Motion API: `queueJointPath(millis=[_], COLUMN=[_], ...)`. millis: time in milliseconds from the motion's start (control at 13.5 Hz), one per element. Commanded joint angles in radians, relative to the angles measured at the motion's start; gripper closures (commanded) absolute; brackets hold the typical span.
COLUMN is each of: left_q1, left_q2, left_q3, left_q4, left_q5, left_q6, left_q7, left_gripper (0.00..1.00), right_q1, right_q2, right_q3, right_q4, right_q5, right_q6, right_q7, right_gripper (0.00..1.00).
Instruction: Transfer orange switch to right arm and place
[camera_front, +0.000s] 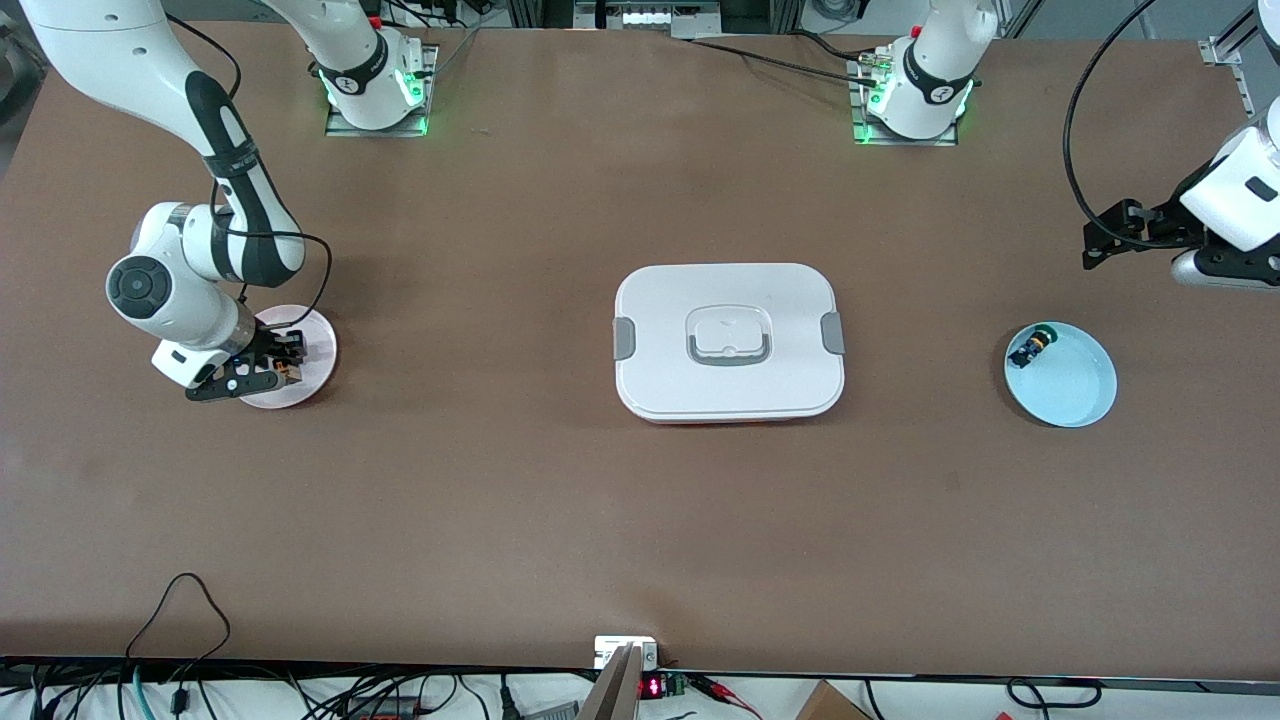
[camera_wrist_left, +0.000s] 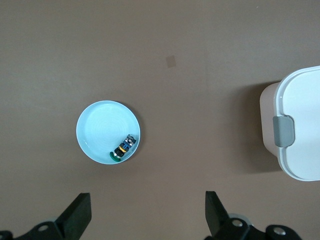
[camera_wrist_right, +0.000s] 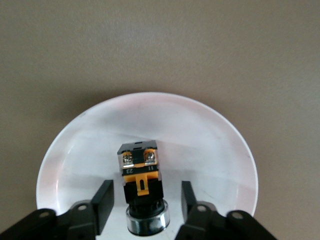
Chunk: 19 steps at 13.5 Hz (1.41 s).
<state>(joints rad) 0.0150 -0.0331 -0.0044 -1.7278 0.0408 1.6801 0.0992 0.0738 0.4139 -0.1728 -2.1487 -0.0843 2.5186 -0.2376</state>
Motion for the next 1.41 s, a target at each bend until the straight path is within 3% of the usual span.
queueJointPath(millis=[0,444,592,666,740,961,1331], left_q1=[-0.004,-0.004,-0.003,0.0,0.0,0.0,-0.001], left_q2=[0.009,0.009,0.009,0.012,0.013,0.013,0.013], left_q3=[0.0,0.0,0.0,0.001,0.001,0.001,0.0], left_q4=[0.028,0.028,0.028,0.028,0.03,0.031,0.031], left_q5=[0.005,0.005,0.005,0.005,0.005,0.005,0.005], left_q6=[-0.019,-0.026,-0.028,-0.028,-0.028,-0.028,-0.028], left_q7=[-0.012,-0.012,-0.012,-0.012,-0.012,-0.012,-0.013], left_gripper=[0.0,0.0,0.0,0.0,0.0,0.0,0.0], right_q1=[0.001,0.044,0.05,0.076,0.078,0.08,0.078], right_q2=[-0.082,-0.26,-0.285,-0.287,-0.299,-0.352,-0.357], right_q3=[0.01,0.051,0.065,0.065,0.067,0.07,0.073], right_q4=[0.024,0.217,0.336,0.459,0.499,0.536,0.559], right_q5=[-0.002,0.008,0.044,0.069,0.083,0.097,0.095], right_q6=[-0.101,-0.512,-0.698,-0.85,-0.907,-0.994,-1.008], right_q7=[-0.005,0.003,0.006,0.014,0.014,0.014,0.011], right_gripper=[0.0,0.0,0.0,0.0,0.0,0.0,0.0])
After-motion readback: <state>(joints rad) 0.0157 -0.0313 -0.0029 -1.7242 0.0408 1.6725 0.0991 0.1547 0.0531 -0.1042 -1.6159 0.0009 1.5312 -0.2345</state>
